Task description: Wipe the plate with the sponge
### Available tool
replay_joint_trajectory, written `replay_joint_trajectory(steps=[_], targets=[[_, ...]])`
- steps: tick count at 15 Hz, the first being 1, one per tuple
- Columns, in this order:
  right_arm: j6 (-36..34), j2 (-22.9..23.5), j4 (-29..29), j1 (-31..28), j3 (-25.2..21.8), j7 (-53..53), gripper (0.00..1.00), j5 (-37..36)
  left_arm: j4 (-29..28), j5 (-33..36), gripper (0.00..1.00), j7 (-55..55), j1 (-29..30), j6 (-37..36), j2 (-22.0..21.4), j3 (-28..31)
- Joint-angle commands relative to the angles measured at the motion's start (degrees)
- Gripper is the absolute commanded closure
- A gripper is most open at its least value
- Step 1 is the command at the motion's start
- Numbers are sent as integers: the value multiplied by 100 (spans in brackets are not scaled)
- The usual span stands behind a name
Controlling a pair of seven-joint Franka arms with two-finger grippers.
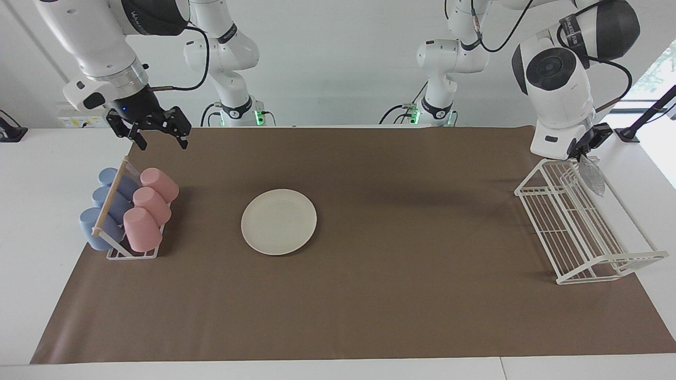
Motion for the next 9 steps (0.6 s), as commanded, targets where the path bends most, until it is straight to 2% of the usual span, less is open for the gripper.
replay_joint_trajectory(steps=[1, 5, 6, 8, 9], targets=[[-84, 58, 106, -26, 66, -51, 0, 4, 164, 521, 100, 380, 307, 362, 410, 24], [-76, 58, 106, -26, 66, -51, 0, -5, 208, 1146, 100, 355, 335, 240, 1086, 25], [-84, 58, 106, -26, 66, -51, 0, -5, 399, 1199, 100, 329, 291, -91, 1393, 24], [-93, 58, 115, -26, 66, -51, 0, -5, 1320, 1357, 100, 302, 177, -847, 2183, 24], [-93, 58, 115, -26, 66, -51, 0, 4, 1463, 1367, 100, 276, 177, -1007, 2326, 24]])
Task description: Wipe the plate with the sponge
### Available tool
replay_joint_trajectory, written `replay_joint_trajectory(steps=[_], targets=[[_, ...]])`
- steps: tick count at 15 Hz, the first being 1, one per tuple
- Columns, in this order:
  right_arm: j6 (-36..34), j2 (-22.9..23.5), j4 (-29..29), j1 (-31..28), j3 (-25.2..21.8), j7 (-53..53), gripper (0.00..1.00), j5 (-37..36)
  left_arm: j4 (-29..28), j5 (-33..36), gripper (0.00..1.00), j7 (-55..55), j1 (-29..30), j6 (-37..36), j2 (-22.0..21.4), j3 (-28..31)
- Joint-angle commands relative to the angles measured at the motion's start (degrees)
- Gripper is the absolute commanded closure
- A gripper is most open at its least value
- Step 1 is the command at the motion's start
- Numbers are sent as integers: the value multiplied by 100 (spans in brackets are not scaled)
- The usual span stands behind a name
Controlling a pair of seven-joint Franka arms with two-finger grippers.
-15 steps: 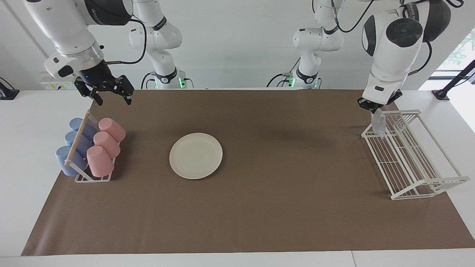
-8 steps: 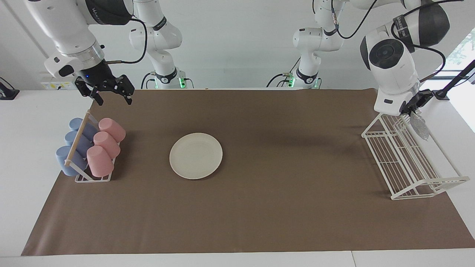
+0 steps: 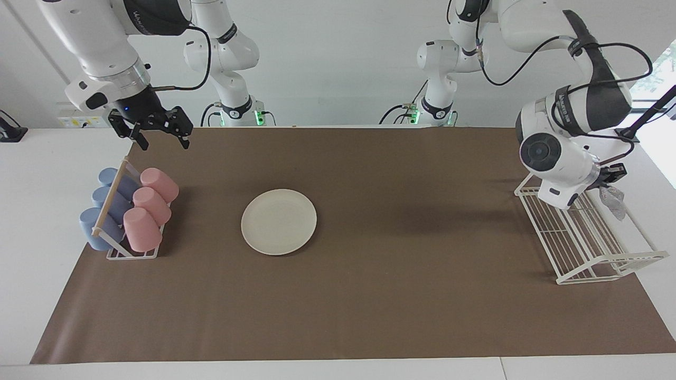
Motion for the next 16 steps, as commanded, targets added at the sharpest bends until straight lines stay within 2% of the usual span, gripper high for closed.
replay_joint_trajectory(steps=[1, 5, 16], targets=[[-76, 56, 114, -28, 43, -51, 0, -5, 946, 149, 100, -166, -104, -686, 765, 21], [-84, 56, 114, -28, 43, -51, 0, -5, 797, 61, 100, -1309, -350, -879, 730, -5], [-84, 56, 114, -28, 43, -51, 0, -5, 621, -712, 100, -2567, -350, -792, 677, -22]])
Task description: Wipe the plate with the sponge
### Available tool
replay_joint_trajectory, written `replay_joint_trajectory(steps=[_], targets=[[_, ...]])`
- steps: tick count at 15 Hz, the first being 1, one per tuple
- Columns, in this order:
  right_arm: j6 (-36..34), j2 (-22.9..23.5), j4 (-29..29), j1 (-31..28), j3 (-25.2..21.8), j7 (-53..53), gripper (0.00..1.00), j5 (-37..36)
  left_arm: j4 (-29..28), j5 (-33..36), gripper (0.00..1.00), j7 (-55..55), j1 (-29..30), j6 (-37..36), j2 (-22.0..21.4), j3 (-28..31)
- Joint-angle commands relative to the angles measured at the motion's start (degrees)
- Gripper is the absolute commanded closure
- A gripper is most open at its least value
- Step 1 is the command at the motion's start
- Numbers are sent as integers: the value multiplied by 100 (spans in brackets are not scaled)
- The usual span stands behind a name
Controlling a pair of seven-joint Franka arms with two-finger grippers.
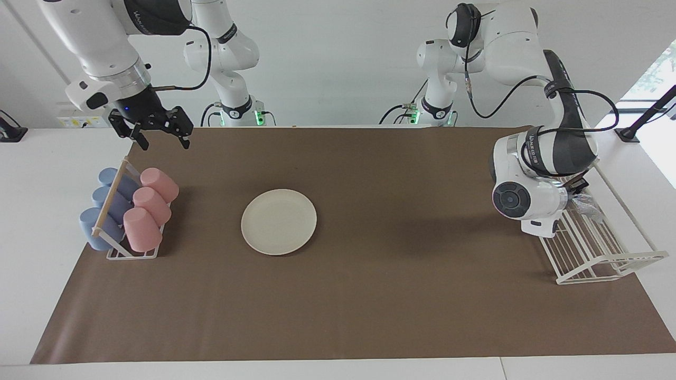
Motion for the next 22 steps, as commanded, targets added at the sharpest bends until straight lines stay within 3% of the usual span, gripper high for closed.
replay_joint_trajectory(steps=[1, 5, 6, 7, 10, 13, 16, 19, 22], targets=[[-76, 55, 102, -30, 36, -51, 0, -5, -46, -179, 100, -231, 39, 63, -33, -3], [-76, 55, 102, -30, 36, -51, 0, -5, -46, -197, 100, -231, 92, 186, -33, 6], [-84, 55, 102, -30, 36, -51, 0, -5, -46, -197, 87, -231, 109, 195, -33, 6], [-84, 55, 102, -30, 36, -51, 0, -5, -46, -197, 81, -231, 110, 195, -33, 6], [-84, 55, 110, -30, 36, -51, 0, -5, -37, -188, 37, -222, 118, 195, -33, 6], [-76, 55, 110, -30, 36, -51, 0, -5, -37, -188, 24, -222, 118, 212, -33, 6], [-76, 55, 110, -21, 36, -51, 0, -5, -28, -197, 0, -222, 118, 212, -42, 6], [-76, 55, 110, -21, 36, -51, 0, -5, -11, -223, 0, -213, 118, 212, -59, -12], [-76, 55, 102, -30, 36, -51, 0, -5, 33, -749, 0, -161, 214, 291, -348, -12]])
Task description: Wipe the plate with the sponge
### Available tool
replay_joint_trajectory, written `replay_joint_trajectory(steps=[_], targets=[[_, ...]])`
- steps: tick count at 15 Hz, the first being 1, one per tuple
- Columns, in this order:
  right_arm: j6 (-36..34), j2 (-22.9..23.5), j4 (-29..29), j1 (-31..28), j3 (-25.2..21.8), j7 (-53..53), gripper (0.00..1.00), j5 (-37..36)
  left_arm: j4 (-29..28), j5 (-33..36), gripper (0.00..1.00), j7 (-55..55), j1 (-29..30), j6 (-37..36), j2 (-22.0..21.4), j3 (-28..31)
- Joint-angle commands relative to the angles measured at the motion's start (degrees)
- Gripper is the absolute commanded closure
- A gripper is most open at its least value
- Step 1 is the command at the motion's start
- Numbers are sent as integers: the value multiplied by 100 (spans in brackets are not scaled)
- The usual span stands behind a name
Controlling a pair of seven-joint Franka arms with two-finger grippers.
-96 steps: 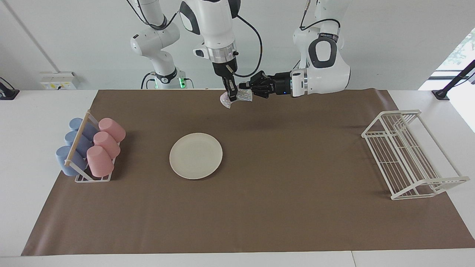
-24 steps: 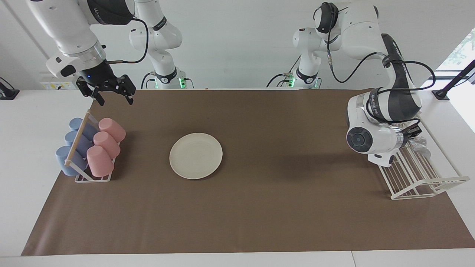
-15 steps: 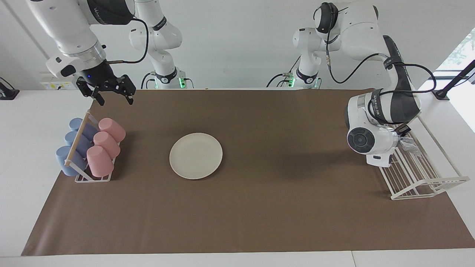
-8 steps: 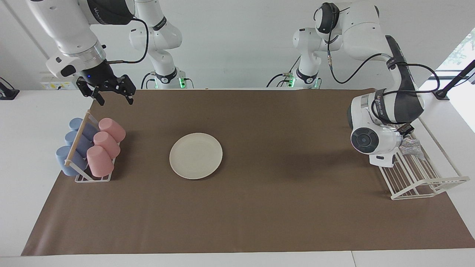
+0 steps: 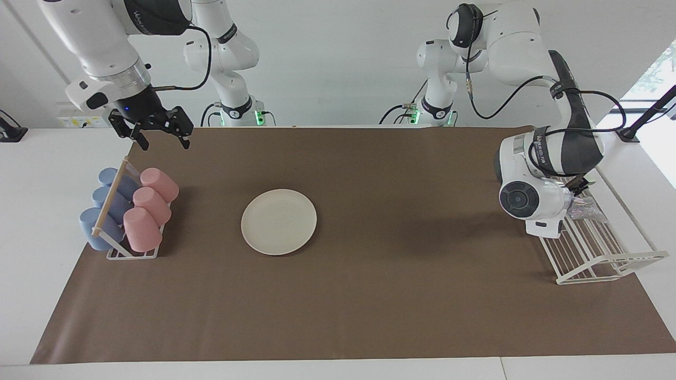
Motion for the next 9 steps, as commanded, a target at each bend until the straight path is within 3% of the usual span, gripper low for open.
replay_joint_trajectory(steps=[1, 6, 9], targets=[[-76, 55, 110, -21, 36, -42, 0, -5, 1, -601, 0, 24, 156, 217, -503, -19], [-84, 46, 101, -21, 36, -51, 0, -5, 10, -1700, 0, 384, 253, 252, -1242, -36], [-84, 55, 101, -30, 36, -51, 0, -5, 10, -2945, 0, 672, 410, 322, -1848, 7]])
